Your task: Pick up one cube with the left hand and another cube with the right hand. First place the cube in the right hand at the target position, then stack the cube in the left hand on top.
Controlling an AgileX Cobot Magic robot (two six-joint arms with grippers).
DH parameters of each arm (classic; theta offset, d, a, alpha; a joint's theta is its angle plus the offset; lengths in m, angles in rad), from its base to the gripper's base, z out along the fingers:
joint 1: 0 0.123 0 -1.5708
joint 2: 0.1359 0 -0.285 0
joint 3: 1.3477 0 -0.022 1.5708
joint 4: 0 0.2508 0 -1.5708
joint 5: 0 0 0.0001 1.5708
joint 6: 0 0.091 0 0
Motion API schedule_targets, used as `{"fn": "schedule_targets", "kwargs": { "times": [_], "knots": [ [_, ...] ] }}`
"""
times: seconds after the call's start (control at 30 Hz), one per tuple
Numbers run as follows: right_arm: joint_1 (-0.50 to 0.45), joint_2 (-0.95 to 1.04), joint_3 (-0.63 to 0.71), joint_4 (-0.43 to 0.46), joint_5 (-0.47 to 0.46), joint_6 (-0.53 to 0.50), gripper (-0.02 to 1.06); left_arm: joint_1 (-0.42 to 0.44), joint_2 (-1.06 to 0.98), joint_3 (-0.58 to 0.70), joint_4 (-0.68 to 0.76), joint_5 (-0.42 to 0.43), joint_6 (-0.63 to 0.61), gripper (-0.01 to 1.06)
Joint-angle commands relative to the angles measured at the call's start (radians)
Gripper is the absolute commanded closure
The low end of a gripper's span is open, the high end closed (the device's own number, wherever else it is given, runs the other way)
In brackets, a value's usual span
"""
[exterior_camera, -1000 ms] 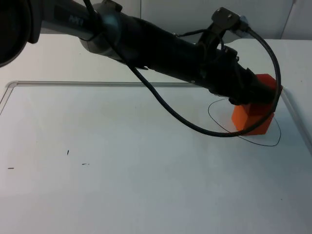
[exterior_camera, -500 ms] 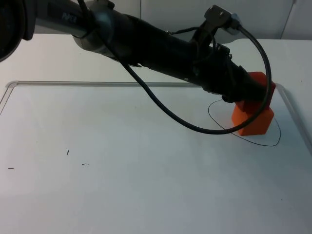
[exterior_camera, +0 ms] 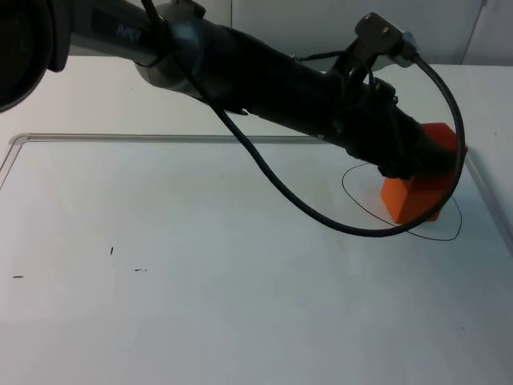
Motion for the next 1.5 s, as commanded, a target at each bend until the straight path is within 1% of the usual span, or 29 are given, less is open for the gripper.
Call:
{"fn": "schedule_targets", "kwargs": {
  "times": [0.0,0.03,0.07,0.17,0.2,0.47,0.57,0.73,0.87,1.0,1.07,1.17,1.2,1.23,1.33,1.4,1.43,1.47],
  "knots": [
    [0.003,-0.001,0.005,-0.01,-0.011,0.004,0.0,-0.004,0.002,0.004,0.033,-0.023,-0.002,0.46],
    [0.003,-0.001,0.005,-0.01,-0.011,0.004,0.0,-0.004,0.002,0.004,0.034,-0.026,-0.002,0.42],
    [0.003,-0.001,0.005,-0.01,-0.011,0.004,0.0,-0.004,0.002,0.004,0.034,-0.026,-0.002,0.42],
    [0.003,-0.001,0.005,-0.01,-0.011,0.004,0.0,-0.004,0.002,0.004,0.034,-0.046,-0.004,0.27],
    [0.003,-0.001,0.005,-0.01,-0.011,0.004,0.0,-0.004,0.002,0.004,0.034,-0.046,-0.004,0.24],
    [0.003,-0.001,0.005,-0.013,-0.011,0.004,0.0,-0.004,0.002,0.004,0.027,-0.022,-0.004,0.24],
    [0.003,-0.001,0.005,-0.012,-0.011,0.002,0.0,0.003,0.002,0.004,0.032,-0.01,-0.027,0.24],
    [0.003,-0.001,0.005,-0.012,-0.011,0.002,0.0,0.012,-0.006,0.004,0.039,0.044,-0.033,0.24],
    [0.003,-0.001,0.005,-0.012,-0.011,0.002,0.0,0.01,-0.018,0.004,0.094,0.059,-0.033,0.24],
    [0.003,-0.001,0.005,-0.012,-0.011,0.002,0.0,0.012,-0.031,0.004,0.175,0.066,-0.08,0.24],
    [0.003,-0.001,0.005,-0.012,-0.011,0.002,0.0,0.017,-0.033,0.004,0.187,0.066,-0.086,0.24],
    [0.003,-0.001,0.005,-0.012,-0.011,0.002,0.0,0.041,-0.049,0.004,0.27,0.07,-0.173,0.24],
    [0.003,-0.001,0.005,-0.012,-0.011,0.002,0.0,0.051,-0.059,0.004,0.296,0.083,-0.205,0.24],
    [0.003,-0.001,0.005,-0.012,-0.011,0.002,0.0,0.051,-0.059,0.004,0.296,0.083,-0.205,0.24],
    [0.003,-0.001,0.005,-0.012,-0.011,0.002,0.0,0.093,-0.101,0.004,0.369,0.134,-0.283,0.24],
    [0.003,-0.001,0.005,-0.012,-0.011,0.002,0.0,0.125,-0.141,0.004,0.424,0.153,-0.355,0.24],
    [0.003,-0.001,0.005,-0.012,-0.011,0.002,0.0,0.125,-0.141,0.004,0.424,0.153,-0.355,0.24],
    [0.003,-0.001,0.005,-0.012,-0.011,0.002,0.0,0.137,-0.166,0.004,0.453,0.166,-0.396,0.24]
  ]
}}
